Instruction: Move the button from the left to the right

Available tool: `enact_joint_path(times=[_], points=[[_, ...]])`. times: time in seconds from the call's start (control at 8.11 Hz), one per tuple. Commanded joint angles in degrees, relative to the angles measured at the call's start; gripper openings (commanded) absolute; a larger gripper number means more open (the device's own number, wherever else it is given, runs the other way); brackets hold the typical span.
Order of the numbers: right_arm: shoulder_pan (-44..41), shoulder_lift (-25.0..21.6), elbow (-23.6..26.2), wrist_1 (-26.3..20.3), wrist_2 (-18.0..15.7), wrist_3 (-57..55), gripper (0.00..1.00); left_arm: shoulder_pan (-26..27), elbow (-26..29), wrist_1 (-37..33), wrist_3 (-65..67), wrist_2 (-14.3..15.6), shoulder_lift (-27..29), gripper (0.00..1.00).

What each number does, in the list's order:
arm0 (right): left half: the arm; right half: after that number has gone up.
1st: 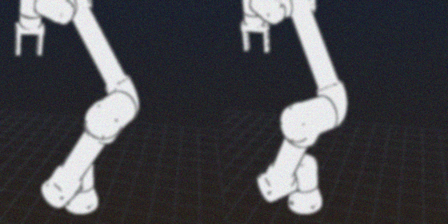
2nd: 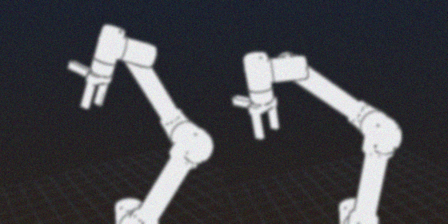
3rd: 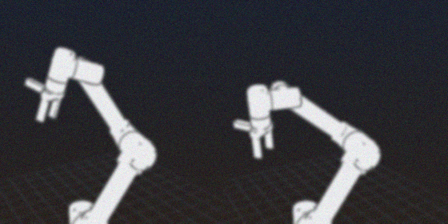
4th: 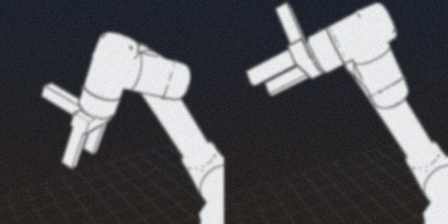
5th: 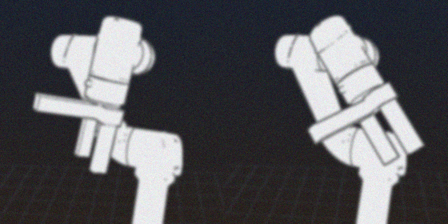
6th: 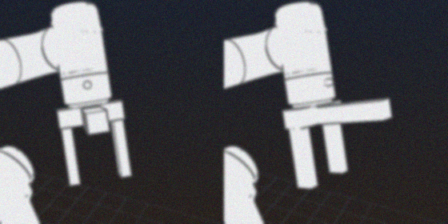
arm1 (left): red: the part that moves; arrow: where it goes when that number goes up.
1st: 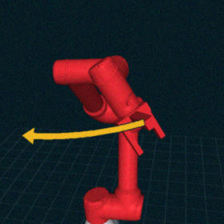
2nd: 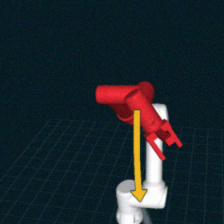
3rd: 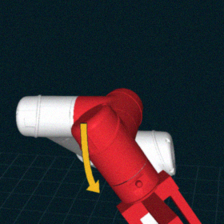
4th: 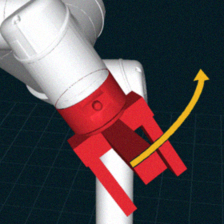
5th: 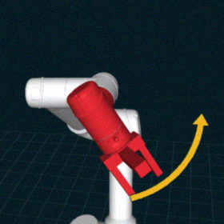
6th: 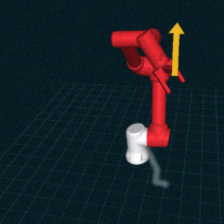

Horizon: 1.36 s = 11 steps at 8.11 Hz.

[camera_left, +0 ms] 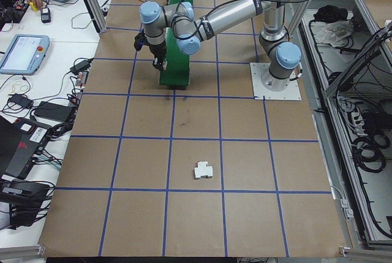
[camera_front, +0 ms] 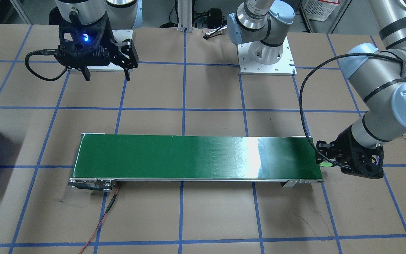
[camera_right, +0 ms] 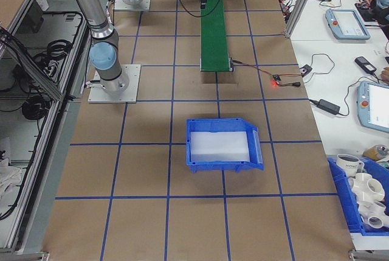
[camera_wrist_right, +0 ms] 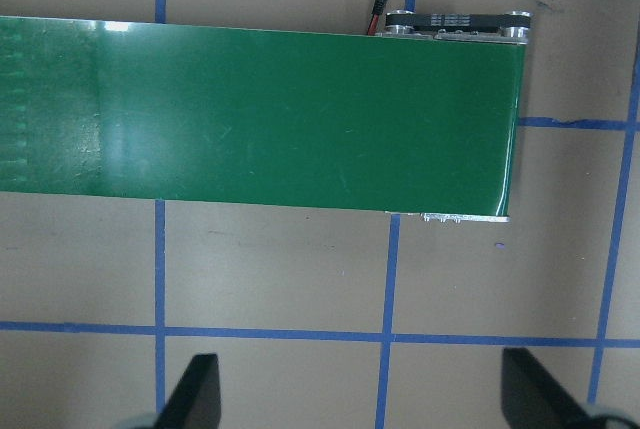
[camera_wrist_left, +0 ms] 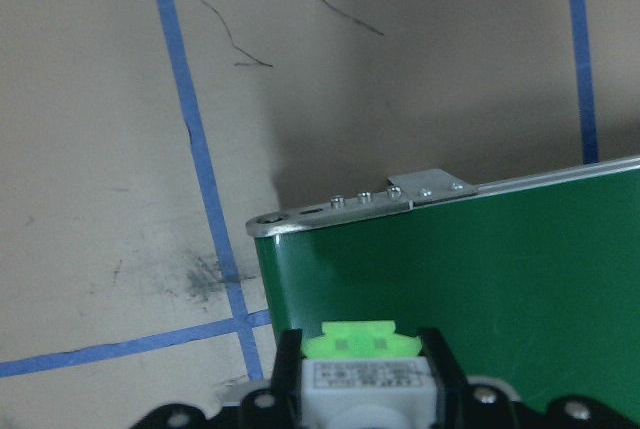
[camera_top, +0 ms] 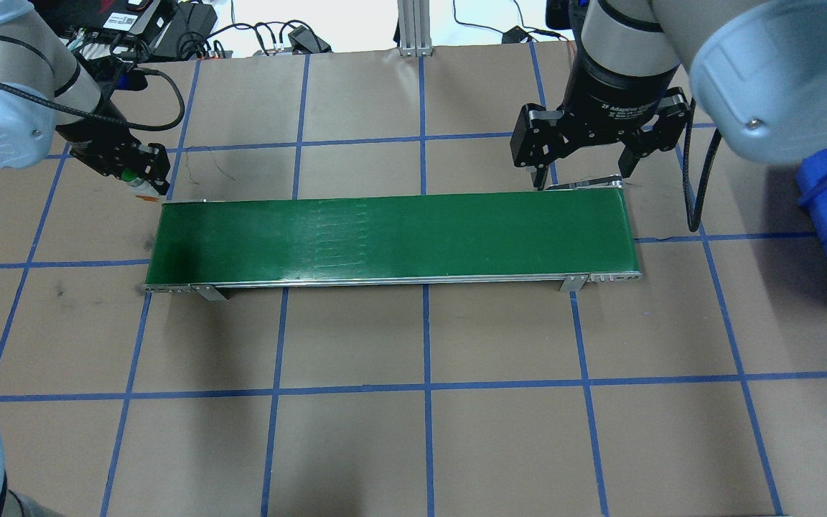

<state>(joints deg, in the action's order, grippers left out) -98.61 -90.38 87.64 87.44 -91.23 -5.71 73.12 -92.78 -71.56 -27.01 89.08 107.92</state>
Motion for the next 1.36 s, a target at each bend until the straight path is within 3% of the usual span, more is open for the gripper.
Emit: enact_joint_path(times=[0.0, 0.74, 0.86, 0.99, 1.11, 1.23], points=[[0.0, 0.03, 0.52, -0.17, 0.0, 0.0, 1.0, 0.18, -4.06, 0.97, 3.79, -1.2, 0.89, 0.0], [0.0, -0.06, 0.61, -0.17, 0.0, 0.0, 1.0, 0.09, -5.65, 2.65, 4.33, -0.67, 3.08, 0.01], [0.0, -0.06, 0.61, -0.17, 0.0, 0.09, 1.0, 0.09, -5.65, 2.65, 6.16, -0.67, 2.91, 0.23], [0.0, -0.06, 0.61, -0.17, 0.0, 0.09, 1.0, 0.09, -5.65, 2.56, 6.61, -0.67, 2.82, 0.7], [0.0, 0.03, 0.69, -0.17, 0.0, 0.09, 1.0, 0.09, -5.57, 2.3, 7.48, -0.67, 2.3, 0.97], [0.0, 0.03, 0.69, -0.17, 0.0, 0.09, 1.0, 0.62, -5.57, 1.69, 10.63, -0.75, 1.25, 1.0]])
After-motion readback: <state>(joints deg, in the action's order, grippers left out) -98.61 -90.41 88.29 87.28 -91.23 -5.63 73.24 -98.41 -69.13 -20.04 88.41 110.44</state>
